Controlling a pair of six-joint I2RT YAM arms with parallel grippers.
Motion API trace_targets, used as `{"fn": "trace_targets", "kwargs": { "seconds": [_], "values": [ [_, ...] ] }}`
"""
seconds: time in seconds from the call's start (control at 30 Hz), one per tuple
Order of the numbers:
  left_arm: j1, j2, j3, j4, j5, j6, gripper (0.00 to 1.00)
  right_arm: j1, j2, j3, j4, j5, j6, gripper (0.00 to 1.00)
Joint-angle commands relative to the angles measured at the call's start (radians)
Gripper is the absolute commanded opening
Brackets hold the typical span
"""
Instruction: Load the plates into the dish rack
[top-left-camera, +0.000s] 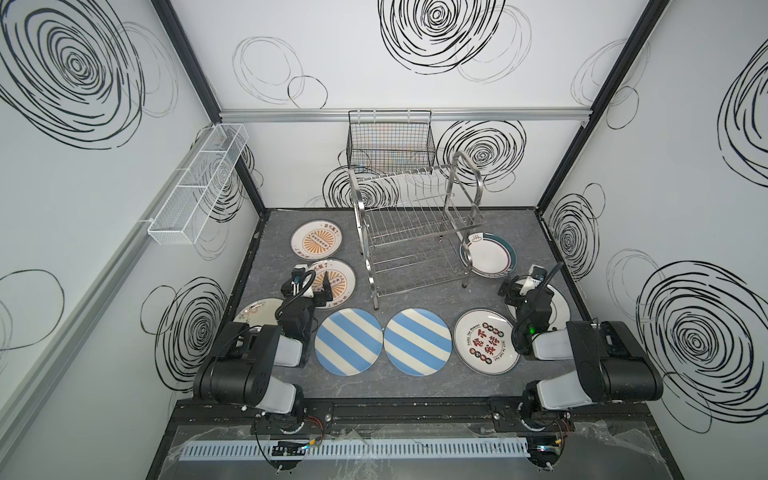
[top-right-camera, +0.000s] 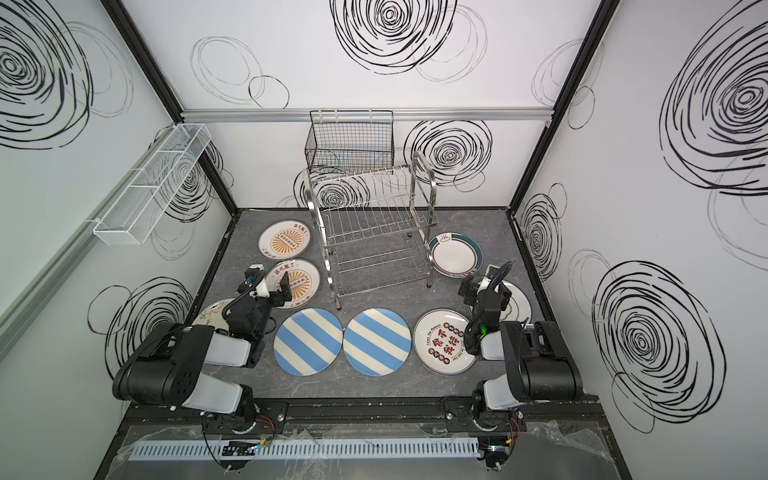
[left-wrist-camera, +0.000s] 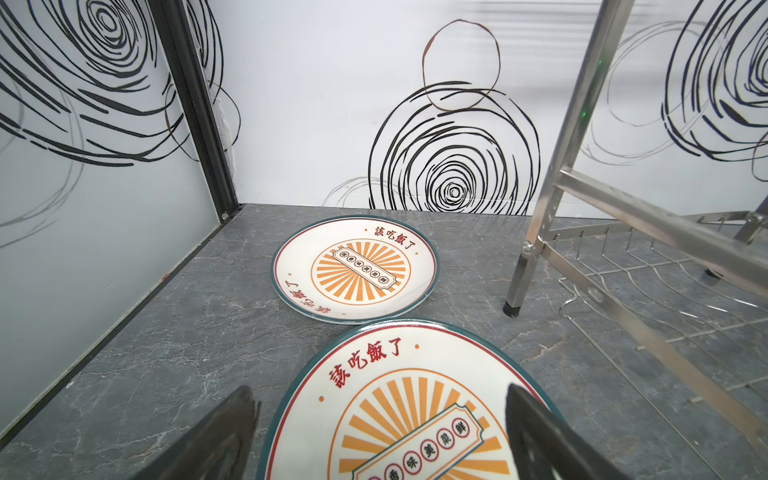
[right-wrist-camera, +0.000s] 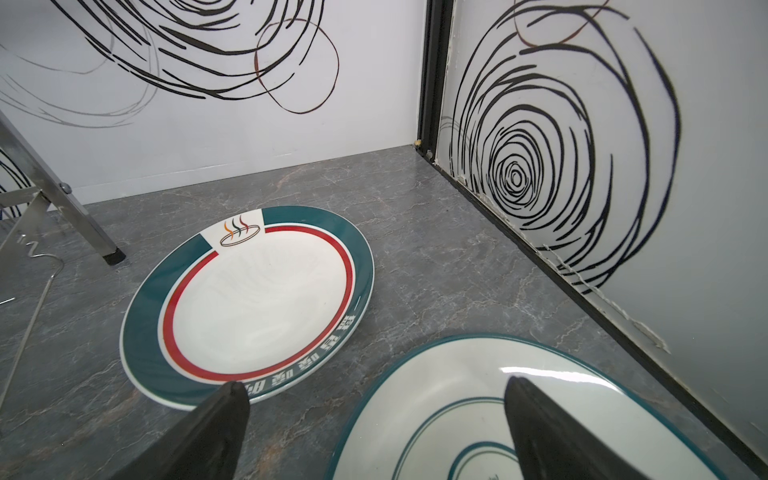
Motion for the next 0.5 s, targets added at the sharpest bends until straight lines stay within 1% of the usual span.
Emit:
{"fn": "trace_targets", "kwargs": {
  "seconds": [0.0, 0.07, 0.13, 0.2, 0.23, 0.27, 0.3, 0.37, 0.43, 0.47],
  "values": [
    [-0.005, -0.014, 0.036, 0.029, -0.025, 0.011, 0.96, -0.002, -0.003, 0.017, 0.058, -0.003, -0.009, 1.00],
    [-0.018, -0.036, 0.052, -0.019, -0.080, 0.008, 0.96, 0.001, -0.035, 0.043, 0.021, -0.004, -0.028, 1.00],
    [-0.069, -0.087, 0.106, -0.152, -0.177, 0.045, 0.96, -0.001, -0.100, 0.147, -0.236, 0.006, -0.011, 1.00],
    [-0.129, -0.136, 0.184, -0.311, -0.257, 0.091, 0.96, -0.008, -0.147, 0.233, -0.409, -0.015, 0.027, 1.00],
    [-0.154, -0.157, 0.214, -0.363, -0.304, 0.097, 0.96, -0.008, -0.167, 0.268, -0.477, -0.036, 0.040, 1.00],
    [-0.173, -0.184, 0.246, -0.421, -0.338, 0.073, 0.96, -0.007, -0.192, 0.308, -0.562, -0.069, 0.051, 1.00],
    [-0.181, -0.221, 0.279, -0.497, -0.329, 0.032, 0.96, -0.006, -0.212, 0.347, -0.640, -0.097, 0.075, 1.00],
    [-0.183, -0.294, 0.338, -0.642, -0.268, -0.084, 0.96, -0.005, -0.254, 0.408, -0.776, -0.194, 0.118, 1.00],
    [-0.194, -0.371, 0.397, -0.805, -0.199, -0.216, 0.96, 0.000, -0.300, 0.448, -0.882, -0.331, 0.094, 1.00],
    [-0.203, -0.403, 0.421, -0.876, -0.171, -0.264, 0.96, 0.006, -0.327, 0.467, -0.942, -0.360, 0.105, 1.00]
  ]
}}
